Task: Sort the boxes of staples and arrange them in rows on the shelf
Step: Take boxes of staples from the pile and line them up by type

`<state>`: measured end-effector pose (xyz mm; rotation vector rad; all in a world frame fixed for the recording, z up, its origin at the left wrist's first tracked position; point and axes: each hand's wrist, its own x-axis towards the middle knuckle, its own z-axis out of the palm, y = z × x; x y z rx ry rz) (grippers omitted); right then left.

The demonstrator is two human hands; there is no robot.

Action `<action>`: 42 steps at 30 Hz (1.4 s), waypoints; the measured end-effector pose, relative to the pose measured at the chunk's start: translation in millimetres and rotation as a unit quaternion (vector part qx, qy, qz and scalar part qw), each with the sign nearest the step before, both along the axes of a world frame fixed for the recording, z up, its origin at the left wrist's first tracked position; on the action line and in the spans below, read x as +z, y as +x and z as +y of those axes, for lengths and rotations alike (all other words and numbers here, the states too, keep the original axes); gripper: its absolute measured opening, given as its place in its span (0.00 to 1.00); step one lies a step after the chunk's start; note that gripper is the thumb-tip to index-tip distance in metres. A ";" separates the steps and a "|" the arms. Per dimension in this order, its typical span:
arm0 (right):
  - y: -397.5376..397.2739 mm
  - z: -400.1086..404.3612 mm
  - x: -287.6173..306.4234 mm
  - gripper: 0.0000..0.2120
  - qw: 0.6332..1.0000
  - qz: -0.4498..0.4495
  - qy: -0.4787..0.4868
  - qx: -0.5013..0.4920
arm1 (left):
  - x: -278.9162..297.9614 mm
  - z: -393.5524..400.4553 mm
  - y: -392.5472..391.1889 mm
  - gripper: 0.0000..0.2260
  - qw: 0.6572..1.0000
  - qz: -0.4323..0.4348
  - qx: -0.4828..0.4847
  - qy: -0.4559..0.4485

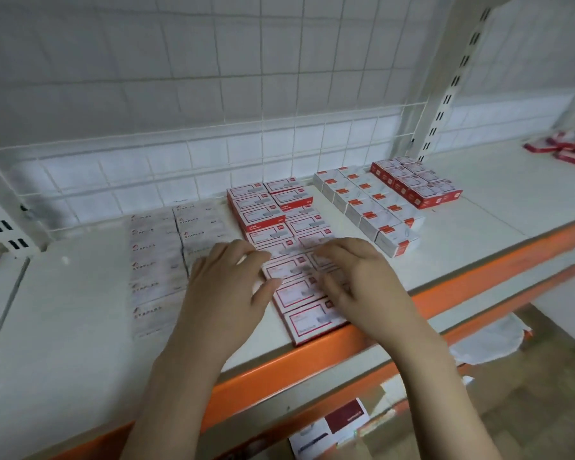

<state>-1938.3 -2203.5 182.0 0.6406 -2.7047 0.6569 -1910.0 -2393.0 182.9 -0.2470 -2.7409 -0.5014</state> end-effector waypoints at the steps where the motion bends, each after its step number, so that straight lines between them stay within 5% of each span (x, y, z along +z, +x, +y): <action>1: 0.7 13.6 1.2 0.21 1.000 0.002 0.004 -0.014 | 0.5 12.5 -5.5 0.18 1.000 0.001 -0.016 0.004; 23: -4.7 453.8 10.6 0.15 0.965 0.021 0.014 -0.261 | 14.0 452.7 -94.1 0.15 0.972 0.015 -0.235 0.019; 42: -96.3 670.3 1.3 0.17 0.936 -0.031 -0.008 -0.350 | 12.7 682.6 -229.0 0.17 0.953 -0.018 -0.298 -0.050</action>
